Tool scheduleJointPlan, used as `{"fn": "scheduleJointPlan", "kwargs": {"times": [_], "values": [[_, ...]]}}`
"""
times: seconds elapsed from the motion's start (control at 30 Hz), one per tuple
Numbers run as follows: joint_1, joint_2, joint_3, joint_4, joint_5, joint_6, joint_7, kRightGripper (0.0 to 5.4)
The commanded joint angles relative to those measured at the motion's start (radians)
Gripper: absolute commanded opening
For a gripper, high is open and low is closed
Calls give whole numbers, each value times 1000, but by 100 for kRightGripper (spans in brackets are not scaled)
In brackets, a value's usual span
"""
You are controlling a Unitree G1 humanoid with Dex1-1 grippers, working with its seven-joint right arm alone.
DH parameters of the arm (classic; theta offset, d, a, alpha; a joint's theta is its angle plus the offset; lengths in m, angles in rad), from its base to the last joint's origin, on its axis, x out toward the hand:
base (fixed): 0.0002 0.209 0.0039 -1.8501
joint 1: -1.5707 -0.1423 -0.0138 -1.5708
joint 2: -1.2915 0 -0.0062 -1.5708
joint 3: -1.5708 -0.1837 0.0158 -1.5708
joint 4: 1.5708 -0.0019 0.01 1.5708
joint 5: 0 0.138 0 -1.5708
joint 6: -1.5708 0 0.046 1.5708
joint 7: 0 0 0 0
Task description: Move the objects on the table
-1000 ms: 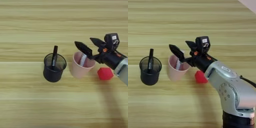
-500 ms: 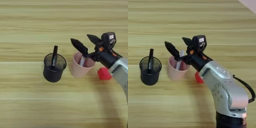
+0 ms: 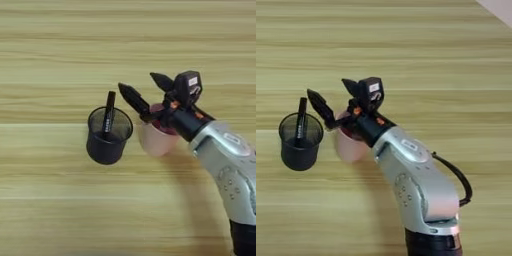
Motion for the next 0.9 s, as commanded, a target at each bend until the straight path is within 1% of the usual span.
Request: {"fn": "scheduleJointPlan", "kwargs": {"times": [0.03,0.23,0.47,0.9], "values": [[-43,9,19,-17,-31,-71,-11,537],[-53,35,48,4,-55,-83,-17,537],[-58,50,68,3,-65,-67,-19,537],[-47,54,105,-24,-68,-46,-17,537]]}}
